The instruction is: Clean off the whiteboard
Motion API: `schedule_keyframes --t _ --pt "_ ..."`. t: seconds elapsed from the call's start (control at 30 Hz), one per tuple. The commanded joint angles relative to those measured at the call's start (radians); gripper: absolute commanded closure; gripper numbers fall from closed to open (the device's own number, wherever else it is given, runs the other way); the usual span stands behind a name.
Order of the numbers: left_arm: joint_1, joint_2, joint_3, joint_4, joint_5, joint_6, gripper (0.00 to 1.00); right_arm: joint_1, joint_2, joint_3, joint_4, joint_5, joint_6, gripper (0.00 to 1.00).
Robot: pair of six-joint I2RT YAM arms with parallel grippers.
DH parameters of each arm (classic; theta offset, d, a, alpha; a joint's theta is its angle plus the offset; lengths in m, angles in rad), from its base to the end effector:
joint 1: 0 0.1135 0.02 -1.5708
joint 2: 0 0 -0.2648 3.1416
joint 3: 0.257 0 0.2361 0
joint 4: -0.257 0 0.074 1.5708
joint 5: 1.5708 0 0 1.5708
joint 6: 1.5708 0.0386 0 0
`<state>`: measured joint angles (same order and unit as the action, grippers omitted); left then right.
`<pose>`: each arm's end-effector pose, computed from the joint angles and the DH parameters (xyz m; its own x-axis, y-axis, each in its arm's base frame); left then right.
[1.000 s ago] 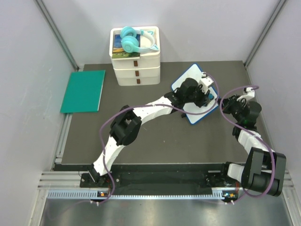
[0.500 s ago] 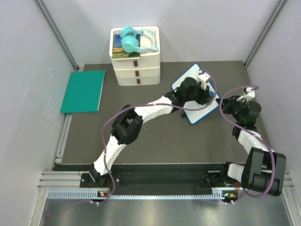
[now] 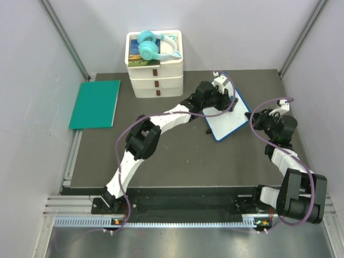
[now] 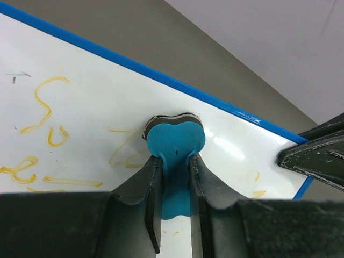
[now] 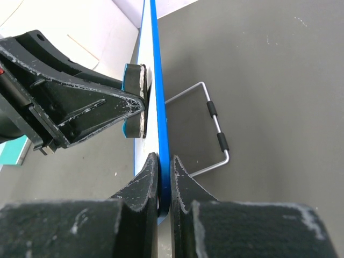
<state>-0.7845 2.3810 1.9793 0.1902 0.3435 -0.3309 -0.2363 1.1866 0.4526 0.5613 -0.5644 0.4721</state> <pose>0.3824 -0.4001 0.2388 -0.4323 -0.0007 -0.9017 0.8013 0.4584 -0.3845 0.2338 -0.0351 0.2323 -0.2918 0.4655 -0.8356 -0.2041 0.8232 0.5299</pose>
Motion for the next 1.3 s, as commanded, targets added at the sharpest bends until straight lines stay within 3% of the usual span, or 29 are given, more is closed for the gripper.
schedule_keyframes --t 0.0,0.33,0.57,0.8,1.0,1.27 --pt "-0.071 0.012 -0.053 -0.032 -0.006 0.065 1.0 0.037 -0.01 0.02 0.022 -0.084 -0.064 1.0" --pt "-0.2 -0.042 -0.14 0.043 0.026 0.009 1.0 0.037 -0.01 0.017 0.025 -0.08 -0.061 1.0" --pt "-0.21 -0.063 -0.209 0.137 0.022 -0.08 1.0 0.037 -0.002 0.011 0.038 -0.078 -0.052 1.0" --pt "-0.141 -0.028 -0.184 0.071 -0.029 -0.069 1.0 0.037 -0.001 0.009 0.046 -0.08 -0.047 1.0" --pt "-0.027 -0.028 -0.264 0.069 -0.023 -0.071 1.0 0.037 -0.002 0.015 0.038 -0.083 -0.05 1.0" --pt "-0.013 -0.028 -0.35 0.045 0.006 -0.059 1.0 0.037 -0.002 0.015 0.037 -0.08 -0.052 1.0"
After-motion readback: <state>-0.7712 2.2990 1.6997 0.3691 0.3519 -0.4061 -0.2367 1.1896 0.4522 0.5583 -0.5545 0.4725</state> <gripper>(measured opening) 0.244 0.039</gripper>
